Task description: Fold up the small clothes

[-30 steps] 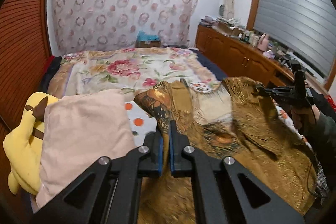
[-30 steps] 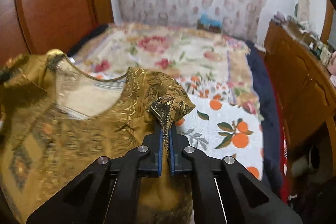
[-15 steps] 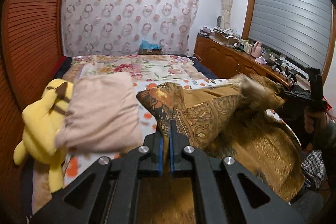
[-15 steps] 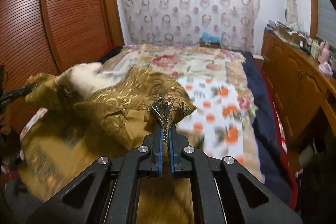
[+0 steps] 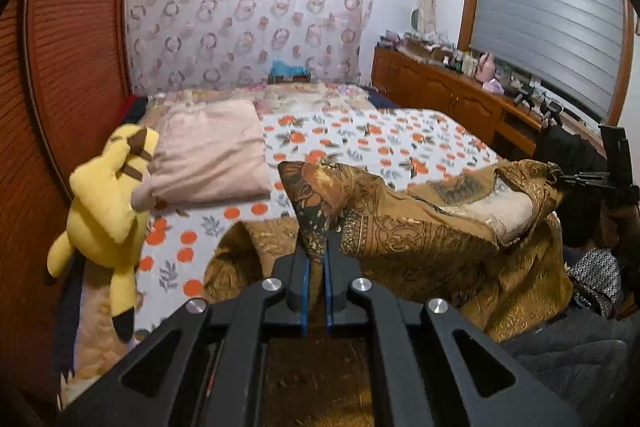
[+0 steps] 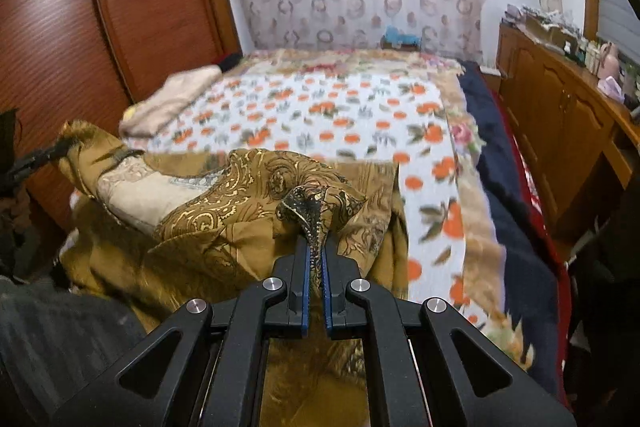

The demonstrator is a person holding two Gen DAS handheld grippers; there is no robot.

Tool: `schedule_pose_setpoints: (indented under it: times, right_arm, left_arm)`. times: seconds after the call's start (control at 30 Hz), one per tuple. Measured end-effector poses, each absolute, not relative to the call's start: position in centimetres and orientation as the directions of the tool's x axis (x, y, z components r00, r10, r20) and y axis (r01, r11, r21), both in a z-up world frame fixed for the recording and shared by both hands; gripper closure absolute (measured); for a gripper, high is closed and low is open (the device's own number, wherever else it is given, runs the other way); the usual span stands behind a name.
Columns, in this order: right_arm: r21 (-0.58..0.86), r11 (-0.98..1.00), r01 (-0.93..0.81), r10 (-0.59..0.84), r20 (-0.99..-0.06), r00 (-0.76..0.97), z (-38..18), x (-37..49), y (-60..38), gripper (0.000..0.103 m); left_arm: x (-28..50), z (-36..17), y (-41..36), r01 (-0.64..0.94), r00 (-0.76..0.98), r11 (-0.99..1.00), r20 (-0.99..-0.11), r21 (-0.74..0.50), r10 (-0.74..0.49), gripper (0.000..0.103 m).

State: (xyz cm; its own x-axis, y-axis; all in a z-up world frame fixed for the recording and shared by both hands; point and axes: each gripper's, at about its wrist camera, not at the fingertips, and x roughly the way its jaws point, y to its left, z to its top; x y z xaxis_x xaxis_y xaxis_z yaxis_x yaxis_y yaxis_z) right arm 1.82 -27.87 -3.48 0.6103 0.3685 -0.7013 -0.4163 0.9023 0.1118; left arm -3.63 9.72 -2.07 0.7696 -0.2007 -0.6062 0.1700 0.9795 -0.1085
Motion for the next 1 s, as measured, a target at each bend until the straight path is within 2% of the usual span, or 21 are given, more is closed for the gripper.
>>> schedule_pose_setpoints:
  times: [0.2,0.37,0.4,0.5,0.63,0.73,0.8,1.0]
  right_arm:
    - [0.098,0.909,-0.405,0.335,-0.750,0.570,-6.0,1.6,-28.0,0.101]
    - [0.078,0.907,-0.415,0.324,-0.759,0.565,-6.1,1.5,-28.0,0.100]
    - [0.076,0.906,-0.416,0.323,-0.759,0.565,-5.9,1.5,-28.0,0.100]
    - [0.068,0.902,-0.426,0.324,-0.758,0.566,-5.5,1.4,-27.9,0.100]
    - [0.045,0.897,-0.439,0.320,-0.751,0.578,-4.3,1.5,-27.5,0.096]
    - [0.045,0.895,-0.443,0.334,-0.725,0.602,-2.7,1.6,-27.5,0.082]
    - [0.025,0.898,-0.439,0.328,-0.701,0.633,-1.5,2.1,-27.5,0.058]
    - [-0.014,0.912,-0.410,0.290,-0.687,0.667,-1.1,5.1,-27.1,0.051]
  left_arm:
    - [-3.3,-3.3,10.0,0.171,0.723,0.976,-0.656,-0.134,-0.217,0.099]
    - [-4.1,-2.5,10.2,0.171,0.726,0.978,-0.656,-0.115,-0.204,0.095]
    - [-4.2,-2.2,10.3,0.171,0.727,0.979,-0.656,-0.111,-0.201,0.092]
    - [-4.7,-1.4,11.2,0.155,0.742,0.982,-0.644,-0.105,-0.186,0.070]
    - [-4.7,-0.8,12.9,0.106,0.760,0.988,-0.631,-0.109,-0.151,0.066]
    - [-3.8,-1.0,13.9,0.074,0.761,0.993,-0.638,-0.091,-0.115,0.066]
    - [-2.5,-1.7,14.5,0.059,0.750,0.995,-0.653,-0.086,-0.101,0.066]
    - [1.7,-4.4,14.9,0.063,0.707,0.994,-0.700,-0.088,-0.107,0.066]
